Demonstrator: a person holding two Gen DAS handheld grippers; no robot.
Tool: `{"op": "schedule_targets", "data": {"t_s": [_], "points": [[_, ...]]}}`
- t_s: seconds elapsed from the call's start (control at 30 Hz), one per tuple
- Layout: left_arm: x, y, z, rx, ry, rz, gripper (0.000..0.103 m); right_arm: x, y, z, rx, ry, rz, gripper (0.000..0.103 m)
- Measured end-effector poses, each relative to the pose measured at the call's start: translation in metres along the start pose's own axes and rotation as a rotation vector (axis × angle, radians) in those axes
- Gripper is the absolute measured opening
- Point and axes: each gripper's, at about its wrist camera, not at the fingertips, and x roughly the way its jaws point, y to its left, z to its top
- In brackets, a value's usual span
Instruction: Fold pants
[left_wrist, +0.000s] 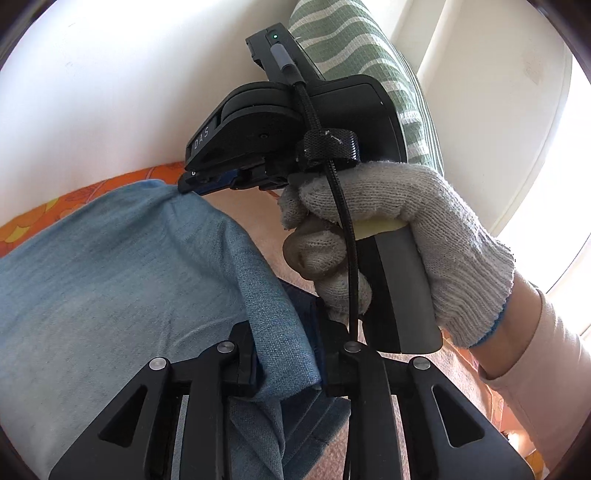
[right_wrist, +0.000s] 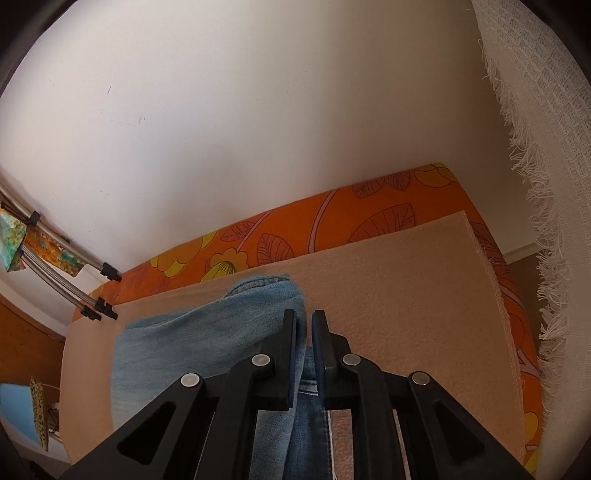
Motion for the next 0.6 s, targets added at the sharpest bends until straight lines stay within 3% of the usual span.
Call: {"op": "schedule_targets", "data": {"t_s": [0.13, 0.33, 0.4, 0.5, 0.6], "points": [[-0.019, -0.005, -0.007, 0.001, -0.004, -0.044, 0.038, -0.022, -0.003, -0.001, -0.009, -0.047, -0.007, 0.030], [-0.058, -0.017, -0.021, 0.053, -0.003, -0.094, 0.040, -0.064, -0.013, -0.005, 0.003, -0.090, -0.006, 0.035], [-0.080, -0.018, -0.029, 0.086, 0.000, -0.107, 0.046, -0.078, -0.014, -0.013, 0.015, -0.093, 0.007, 0.036], [-0.115, -0.009, -0.041, 0.106, -0.009, -0.084, 0.048, -0.095, -0.001, -0.036, -0.044, -0.091, -0.001, 0.037], [-0.132, 0.000, -0.054, 0.086, -0.017, -0.009, 0.048, -0.101, 0.016, -0.063, -0.109, -0.081, 0.011, 0.036]]}}
